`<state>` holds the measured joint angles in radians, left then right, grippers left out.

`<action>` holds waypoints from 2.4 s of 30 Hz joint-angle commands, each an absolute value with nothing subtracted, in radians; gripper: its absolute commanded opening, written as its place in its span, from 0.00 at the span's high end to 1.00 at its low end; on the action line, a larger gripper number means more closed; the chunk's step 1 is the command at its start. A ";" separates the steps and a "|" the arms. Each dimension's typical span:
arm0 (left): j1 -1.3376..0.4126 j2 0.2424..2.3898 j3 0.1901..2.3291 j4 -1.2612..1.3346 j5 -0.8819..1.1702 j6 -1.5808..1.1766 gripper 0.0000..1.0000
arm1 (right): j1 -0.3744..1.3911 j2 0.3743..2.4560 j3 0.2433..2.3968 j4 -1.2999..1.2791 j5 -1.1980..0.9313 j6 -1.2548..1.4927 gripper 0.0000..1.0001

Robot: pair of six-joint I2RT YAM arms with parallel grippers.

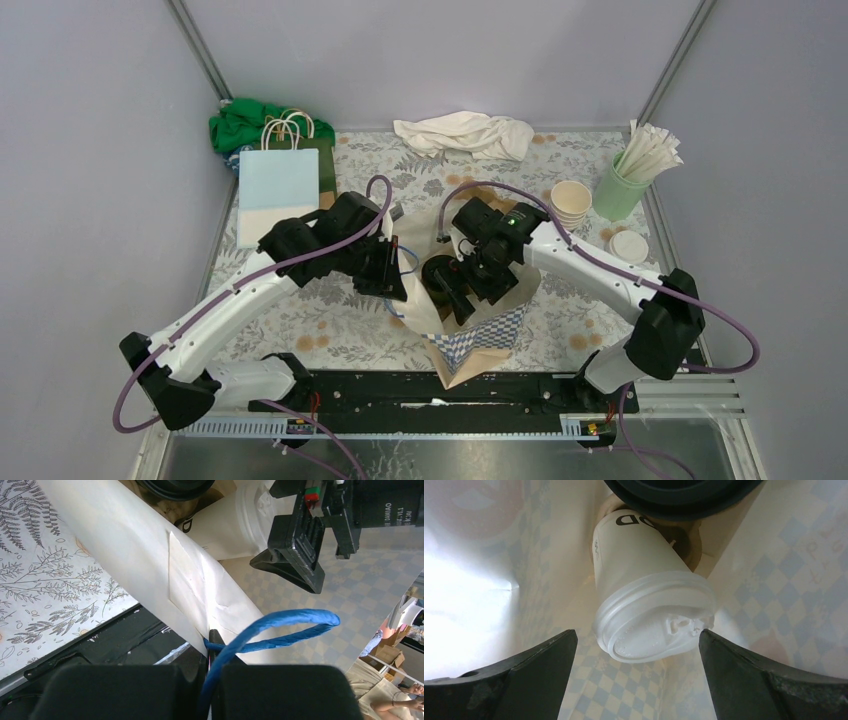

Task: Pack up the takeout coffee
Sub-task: Place the coffee cup on the cup tray.

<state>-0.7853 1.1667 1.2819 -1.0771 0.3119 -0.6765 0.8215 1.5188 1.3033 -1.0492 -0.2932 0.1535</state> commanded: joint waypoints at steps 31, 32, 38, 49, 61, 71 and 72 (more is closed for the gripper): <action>-0.767 1.203 1.337 -1.048 0.338 -0.591 1.00 | 0.868 1.588 1.531 -1.153 -0.149 0.106 0.48; -0.766 1.209 1.349 -1.043 0.335 -0.590 1.00 | 0.868 1.586 1.526 -1.156 -0.152 0.109 0.47; -0.758 1.315 1.475 -1.063 0.340 -0.547 0.92 | 0.862 1.573 1.515 -1.095 -0.138 0.108 0.33; -0.747 1.396 1.594 -1.118 0.310 -0.582 0.77 | 0.859 1.543 1.574 -1.065 -0.100 0.100 0.20; -0.745 1.395 1.678 -1.163 0.266 -0.629 0.26 | 0.836 1.451 1.483 -1.151 -0.096 0.156 0.12; -0.699 1.455 2.024 -1.291 0.204 -0.617 0.03 | 0.836 1.464 1.605 -1.129 -0.041 0.118 0.10; -0.680 1.472 2.072 -1.311 0.199 -0.604 0.04 | 0.835 1.464 1.618 -1.128 -0.038 0.112 0.10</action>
